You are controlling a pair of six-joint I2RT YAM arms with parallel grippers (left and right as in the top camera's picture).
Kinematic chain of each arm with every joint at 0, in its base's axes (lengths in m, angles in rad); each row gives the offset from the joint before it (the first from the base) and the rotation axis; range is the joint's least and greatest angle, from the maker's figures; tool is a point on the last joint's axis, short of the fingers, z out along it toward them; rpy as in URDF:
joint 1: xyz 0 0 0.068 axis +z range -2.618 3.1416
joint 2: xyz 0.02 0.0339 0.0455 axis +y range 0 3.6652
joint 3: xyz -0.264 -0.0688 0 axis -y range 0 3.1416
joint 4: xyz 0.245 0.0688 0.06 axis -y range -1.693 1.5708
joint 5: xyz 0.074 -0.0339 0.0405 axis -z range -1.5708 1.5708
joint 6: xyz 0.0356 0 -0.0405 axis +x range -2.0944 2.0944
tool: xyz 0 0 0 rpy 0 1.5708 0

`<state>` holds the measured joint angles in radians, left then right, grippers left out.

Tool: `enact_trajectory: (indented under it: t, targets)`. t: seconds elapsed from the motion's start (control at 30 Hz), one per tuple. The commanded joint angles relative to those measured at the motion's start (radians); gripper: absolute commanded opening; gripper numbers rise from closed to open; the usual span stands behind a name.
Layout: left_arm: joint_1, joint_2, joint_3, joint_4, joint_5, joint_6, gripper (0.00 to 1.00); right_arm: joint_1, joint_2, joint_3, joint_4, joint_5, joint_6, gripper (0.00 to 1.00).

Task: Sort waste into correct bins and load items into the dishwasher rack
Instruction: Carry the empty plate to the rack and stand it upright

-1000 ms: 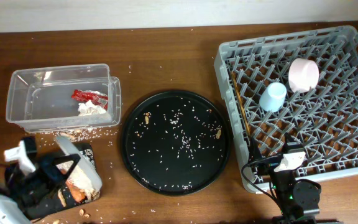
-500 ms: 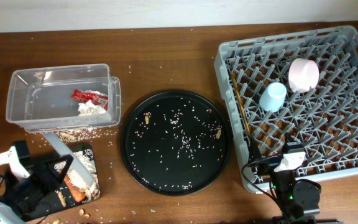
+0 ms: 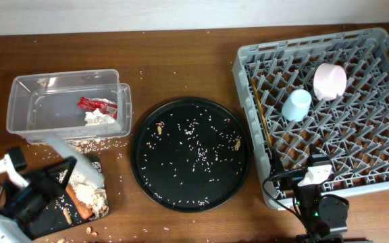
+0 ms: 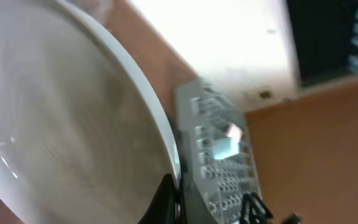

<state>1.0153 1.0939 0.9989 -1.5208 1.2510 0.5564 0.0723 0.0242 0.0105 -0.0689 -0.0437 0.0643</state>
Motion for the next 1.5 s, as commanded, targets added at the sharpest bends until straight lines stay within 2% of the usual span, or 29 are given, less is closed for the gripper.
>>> enact_trajectory:
  t: [0.0,0.07,0.13,0.2,0.27,0.3,0.5,0.6,0.67,0.87,1.07,1.2,1.43,1.47]
  targets:
    - [-0.203,-0.004,0.056,0.087,0.209,-0.056,0.0,-0.007,-0.006,-0.005,-0.004,-0.009,0.003,0.98]
    - [-0.335,-0.004,0.085,0.218,0.231,-0.175,0.0,-0.007,-0.006,-0.005,-0.004,-0.009,0.003,0.99]
    - [-0.446,-0.004,0.095,0.43,0.22,-0.375,0.0,-0.007,-0.006,-0.005,-0.004,-0.009,0.003,0.98]
    - [-0.593,0.001,0.095,0.78,0.113,-0.707,0.0,-0.007,-0.006,-0.005,-0.004,-0.009,0.003,0.98]
    - [-0.702,0.012,0.095,1.012,0.015,-0.879,0.0,-0.007,-0.006,-0.005,-0.004,-0.009,0.003,0.98]
    - [-0.793,0.032,0.095,1.199,-0.048,-0.994,0.0,-0.007,-0.006,-0.005,-0.004,-0.009,0.003,0.98]
    - [-1.16,0.264,0.095,1.941,-0.203,-1.391,0.0,-0.007,-0.006,-0.005,-0.004,-0.009,0.003,0.98]
    - [-1.283,0.421,0.096,2.215,-0.252,-1.55,0.0,-0.007,-0.006,-0.005,-0.004,-0.009,0.003,0.98]
    - [-1.369,0.559,0.099,2.358,-0.334,-1.665,0.0,-0.007,-0.006,-0.005,-0.004,-0.009,0.003,0.98]
    - [-1.481,0.726,0.119,2.471,-0.473,-1.753,0.0,-0.007,-0.006,-0.005,-0.004,-0.009,0.003,0.98]
    - [-1.522,0.756,0.137,2.456,-0.568,-1.781,0.01,-0.007,-0.006,-0.005,-0.004,-0.009,0.003,0.98]
    - [-1.564,0.764,0.137,2.368,-0.7,-1.821,0.03,-0.007,-0.006,-0.005,-0.004,-0.009,0.003,0.98]
    - [-1.589,0.831,0.137,2.394,-0.724,-1.851,0.06,-0.007,-0.006,-0.005,-0.004,-0.009,0.003,0.98]
    - [-1.589,0.838,0.137,2.395,-0.72,-1.852,0.09,-0.007,-0.006,-0.005,-0.004,-0.009,0.003,0.98]
